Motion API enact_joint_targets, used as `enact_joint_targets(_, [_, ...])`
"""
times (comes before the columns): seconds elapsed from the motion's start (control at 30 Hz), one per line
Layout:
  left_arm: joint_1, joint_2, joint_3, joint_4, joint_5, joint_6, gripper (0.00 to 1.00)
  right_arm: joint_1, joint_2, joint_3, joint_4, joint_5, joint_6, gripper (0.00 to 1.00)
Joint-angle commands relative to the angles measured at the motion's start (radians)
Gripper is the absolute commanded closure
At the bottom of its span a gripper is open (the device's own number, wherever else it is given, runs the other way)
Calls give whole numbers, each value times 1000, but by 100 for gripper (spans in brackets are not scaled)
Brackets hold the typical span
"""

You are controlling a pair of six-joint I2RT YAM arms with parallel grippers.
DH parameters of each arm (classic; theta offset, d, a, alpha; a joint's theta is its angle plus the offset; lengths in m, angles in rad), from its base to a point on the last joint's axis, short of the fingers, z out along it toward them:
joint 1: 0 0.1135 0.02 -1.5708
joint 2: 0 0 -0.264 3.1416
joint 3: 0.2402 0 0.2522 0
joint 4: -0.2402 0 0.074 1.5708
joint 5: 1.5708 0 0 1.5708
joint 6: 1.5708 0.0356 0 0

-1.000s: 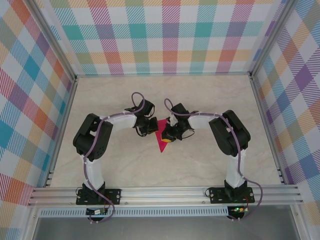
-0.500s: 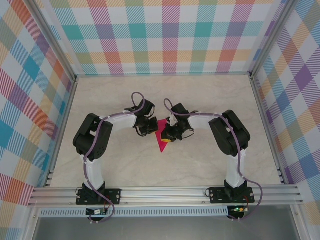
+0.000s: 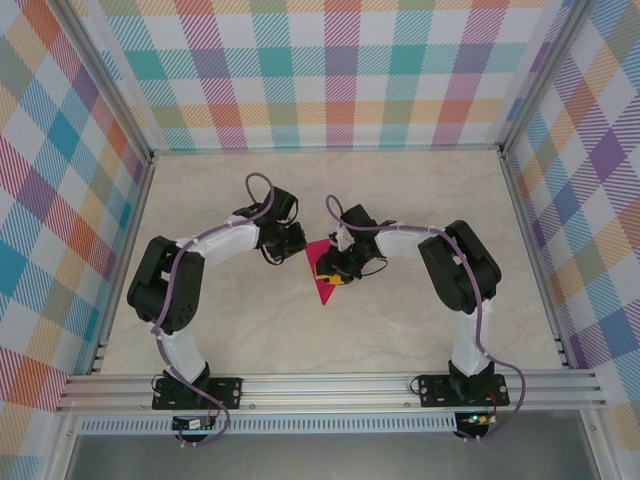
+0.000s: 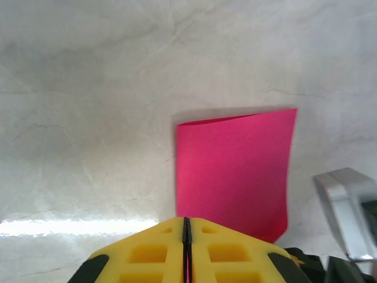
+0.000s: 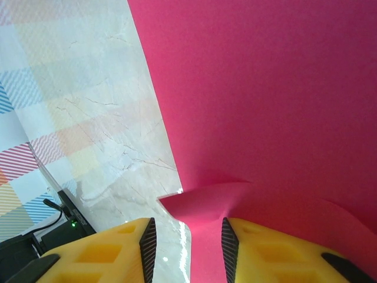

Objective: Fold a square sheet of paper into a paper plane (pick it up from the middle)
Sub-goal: Third fold the triangle at the center of the table.

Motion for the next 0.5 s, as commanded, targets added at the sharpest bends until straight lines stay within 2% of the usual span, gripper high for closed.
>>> enact_joint_targets(0.0, [10, -37, -43, -6, 10, -17, 89, 5, 30, -33, -44, 72, -13, 59])
enact_joint_targets(0.13, [10, -47, -66, 37, 72, -28, 88, 4, 22, -43, -24, 67, -11, 54])
enact_joint_targets(0.23, [10, -50, -84, 72, 119, -34, 88, 4, 22, -46, -21, 63, -10, 54])
enact_joint_targets(0.3, [10, -51, -95, 90, 148, -36, 90, 4, 22, -48, -21, 65, -13, 58])
enact_joint_targets(0.4, [7, -58, -114, 116, 179, -42, 92, 3, 22, -51, -16, 63, -13, 70])
enact_joint_targets(0.47, [3, -57, -122, 128, 200, -46, 93, 2, 22, -52, -21, 69, -14, 74])
